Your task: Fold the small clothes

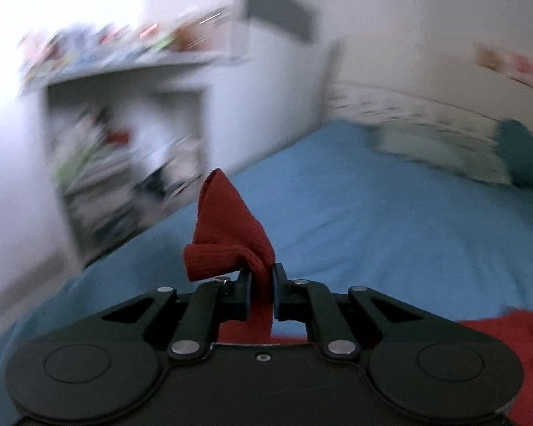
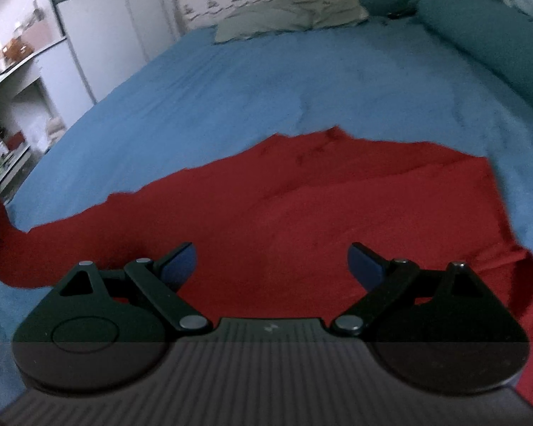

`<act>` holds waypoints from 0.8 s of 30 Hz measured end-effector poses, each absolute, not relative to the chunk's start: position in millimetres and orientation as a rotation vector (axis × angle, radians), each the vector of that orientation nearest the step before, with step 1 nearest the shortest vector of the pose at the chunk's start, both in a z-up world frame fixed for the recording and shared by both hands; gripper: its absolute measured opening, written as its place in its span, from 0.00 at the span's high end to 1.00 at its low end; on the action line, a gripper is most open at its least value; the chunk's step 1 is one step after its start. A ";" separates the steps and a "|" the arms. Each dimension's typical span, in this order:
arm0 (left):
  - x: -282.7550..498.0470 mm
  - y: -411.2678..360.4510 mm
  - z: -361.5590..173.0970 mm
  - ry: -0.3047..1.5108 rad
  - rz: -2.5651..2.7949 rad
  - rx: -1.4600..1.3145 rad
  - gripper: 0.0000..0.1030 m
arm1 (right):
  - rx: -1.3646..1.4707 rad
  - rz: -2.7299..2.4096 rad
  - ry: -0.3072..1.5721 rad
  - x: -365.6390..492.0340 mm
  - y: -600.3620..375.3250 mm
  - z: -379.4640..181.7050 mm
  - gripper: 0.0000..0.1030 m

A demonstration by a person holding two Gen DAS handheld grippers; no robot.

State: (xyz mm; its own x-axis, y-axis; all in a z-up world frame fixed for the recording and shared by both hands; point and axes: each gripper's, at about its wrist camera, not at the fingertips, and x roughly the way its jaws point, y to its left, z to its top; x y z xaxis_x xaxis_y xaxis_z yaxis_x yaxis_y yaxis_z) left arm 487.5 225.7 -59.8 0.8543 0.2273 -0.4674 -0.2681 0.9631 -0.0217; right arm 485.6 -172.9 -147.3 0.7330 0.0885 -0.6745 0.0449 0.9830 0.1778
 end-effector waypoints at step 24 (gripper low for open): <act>507.9 -153.8 -168.3 0.862 -0.459 0.136 0.45 | 0.279 -0.167 0.801 463.7 -355.8 -140.2 0.00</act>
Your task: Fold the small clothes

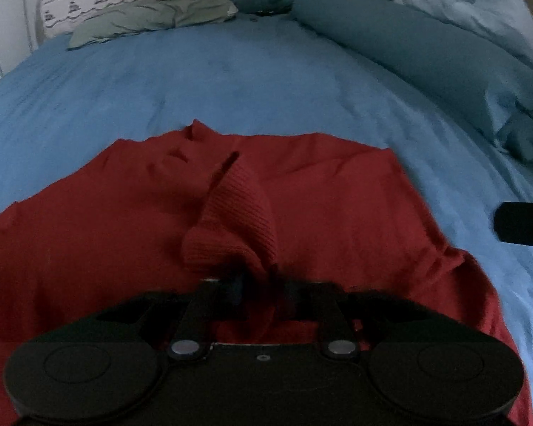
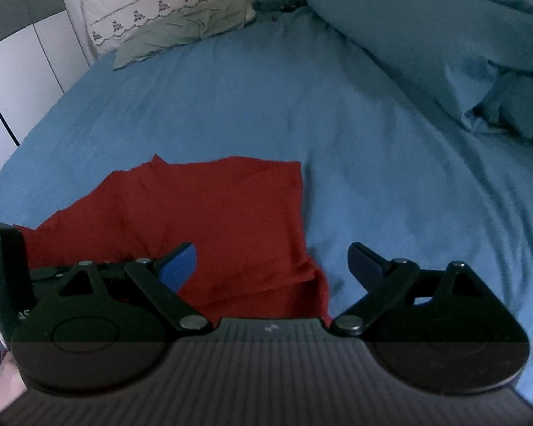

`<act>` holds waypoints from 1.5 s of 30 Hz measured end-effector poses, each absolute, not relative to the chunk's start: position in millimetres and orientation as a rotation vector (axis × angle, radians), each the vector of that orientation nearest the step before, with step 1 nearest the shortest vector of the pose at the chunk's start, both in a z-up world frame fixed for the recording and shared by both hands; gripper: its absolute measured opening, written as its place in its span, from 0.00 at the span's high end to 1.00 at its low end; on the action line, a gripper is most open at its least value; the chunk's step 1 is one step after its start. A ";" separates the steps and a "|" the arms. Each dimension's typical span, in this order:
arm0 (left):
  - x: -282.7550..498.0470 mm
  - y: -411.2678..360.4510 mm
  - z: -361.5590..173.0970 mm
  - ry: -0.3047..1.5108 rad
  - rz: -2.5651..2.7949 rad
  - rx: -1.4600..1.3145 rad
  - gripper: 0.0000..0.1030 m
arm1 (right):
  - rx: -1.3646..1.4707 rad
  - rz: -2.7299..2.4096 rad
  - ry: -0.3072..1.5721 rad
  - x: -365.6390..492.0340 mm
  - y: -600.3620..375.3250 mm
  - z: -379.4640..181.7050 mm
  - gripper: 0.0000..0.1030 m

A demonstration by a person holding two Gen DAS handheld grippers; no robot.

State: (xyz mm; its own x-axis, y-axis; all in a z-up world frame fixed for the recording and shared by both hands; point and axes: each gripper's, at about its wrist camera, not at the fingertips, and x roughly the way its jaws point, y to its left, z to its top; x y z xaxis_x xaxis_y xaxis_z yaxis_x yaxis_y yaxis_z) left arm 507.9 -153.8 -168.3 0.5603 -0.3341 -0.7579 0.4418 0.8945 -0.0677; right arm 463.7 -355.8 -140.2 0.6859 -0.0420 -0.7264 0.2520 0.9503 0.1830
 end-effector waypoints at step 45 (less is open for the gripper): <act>496.5 78.4 -175.3 0.868 -0.022 0.155 0.24 | 0.079 -0.062 0.760 535.3 -285.0 -138.5 0.78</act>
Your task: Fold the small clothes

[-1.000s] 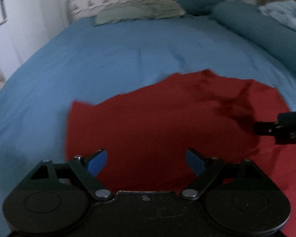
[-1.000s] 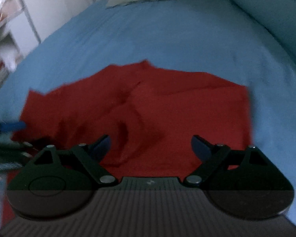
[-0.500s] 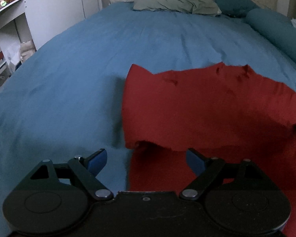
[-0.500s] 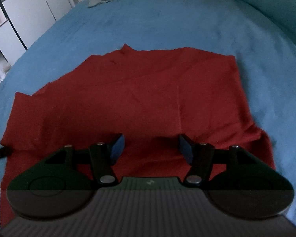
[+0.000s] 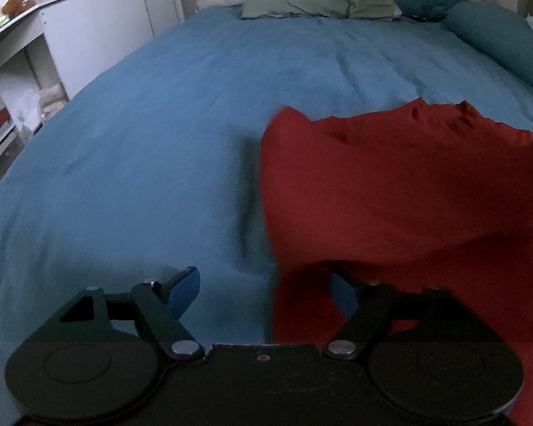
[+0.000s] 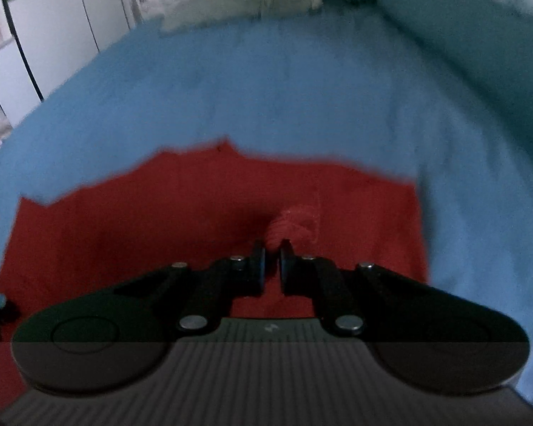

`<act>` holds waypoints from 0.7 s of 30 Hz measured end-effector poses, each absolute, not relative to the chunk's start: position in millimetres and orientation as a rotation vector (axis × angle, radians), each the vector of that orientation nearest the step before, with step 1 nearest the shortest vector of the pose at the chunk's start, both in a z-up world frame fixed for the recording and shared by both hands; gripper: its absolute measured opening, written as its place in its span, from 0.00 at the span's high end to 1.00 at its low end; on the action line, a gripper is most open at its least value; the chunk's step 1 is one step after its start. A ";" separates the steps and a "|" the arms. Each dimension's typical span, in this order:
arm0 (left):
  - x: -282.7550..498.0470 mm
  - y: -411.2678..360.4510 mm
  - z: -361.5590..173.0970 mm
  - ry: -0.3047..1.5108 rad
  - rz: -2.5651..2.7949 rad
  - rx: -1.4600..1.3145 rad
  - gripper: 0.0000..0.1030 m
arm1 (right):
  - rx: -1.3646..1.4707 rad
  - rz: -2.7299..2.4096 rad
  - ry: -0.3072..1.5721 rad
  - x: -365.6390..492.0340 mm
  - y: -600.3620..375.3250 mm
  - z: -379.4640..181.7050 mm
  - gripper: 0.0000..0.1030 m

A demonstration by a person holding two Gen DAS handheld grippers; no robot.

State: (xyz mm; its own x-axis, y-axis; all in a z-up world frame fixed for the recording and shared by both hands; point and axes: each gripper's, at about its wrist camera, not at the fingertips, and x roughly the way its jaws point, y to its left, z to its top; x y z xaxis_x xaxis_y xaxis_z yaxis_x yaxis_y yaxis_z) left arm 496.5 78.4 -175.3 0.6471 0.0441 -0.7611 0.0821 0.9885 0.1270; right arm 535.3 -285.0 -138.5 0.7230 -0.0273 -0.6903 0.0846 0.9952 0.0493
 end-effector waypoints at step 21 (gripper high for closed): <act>486.8 57.0 -137.4 0.805 -0.117 0.154 0.34 | -0.047 -0.097 0.825 487.2 -319.3 -171.7 0.14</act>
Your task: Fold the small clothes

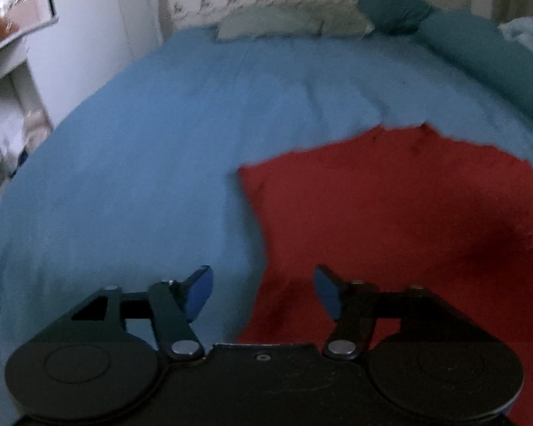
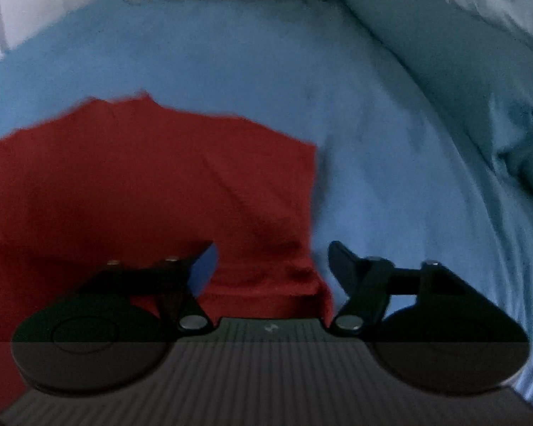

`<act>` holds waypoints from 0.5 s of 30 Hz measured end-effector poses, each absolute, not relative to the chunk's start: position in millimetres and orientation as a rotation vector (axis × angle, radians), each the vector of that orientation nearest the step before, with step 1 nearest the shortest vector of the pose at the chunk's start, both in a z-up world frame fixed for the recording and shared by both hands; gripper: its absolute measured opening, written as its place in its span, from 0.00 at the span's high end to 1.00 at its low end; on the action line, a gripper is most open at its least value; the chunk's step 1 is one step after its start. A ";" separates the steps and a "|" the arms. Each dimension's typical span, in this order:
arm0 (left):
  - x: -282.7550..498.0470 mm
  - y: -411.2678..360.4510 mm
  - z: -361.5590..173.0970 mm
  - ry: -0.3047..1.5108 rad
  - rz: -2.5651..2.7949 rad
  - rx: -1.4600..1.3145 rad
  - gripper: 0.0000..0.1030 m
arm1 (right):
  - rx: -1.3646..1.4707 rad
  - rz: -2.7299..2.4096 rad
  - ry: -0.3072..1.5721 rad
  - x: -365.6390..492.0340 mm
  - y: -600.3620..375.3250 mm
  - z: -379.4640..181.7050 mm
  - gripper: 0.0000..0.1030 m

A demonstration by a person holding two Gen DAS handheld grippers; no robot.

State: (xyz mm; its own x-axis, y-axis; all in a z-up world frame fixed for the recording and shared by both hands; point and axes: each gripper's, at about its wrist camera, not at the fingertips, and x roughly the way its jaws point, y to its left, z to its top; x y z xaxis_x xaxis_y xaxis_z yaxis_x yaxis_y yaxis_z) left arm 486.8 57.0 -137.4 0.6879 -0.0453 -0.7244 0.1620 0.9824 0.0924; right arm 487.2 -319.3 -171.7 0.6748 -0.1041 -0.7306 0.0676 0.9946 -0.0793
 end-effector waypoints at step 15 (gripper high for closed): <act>516.9 18.7 -168.9 0.883 -0.185 0.060 0.30 | 0.146 -0.112 0.868 506.8 -322.7 -202.1 0.07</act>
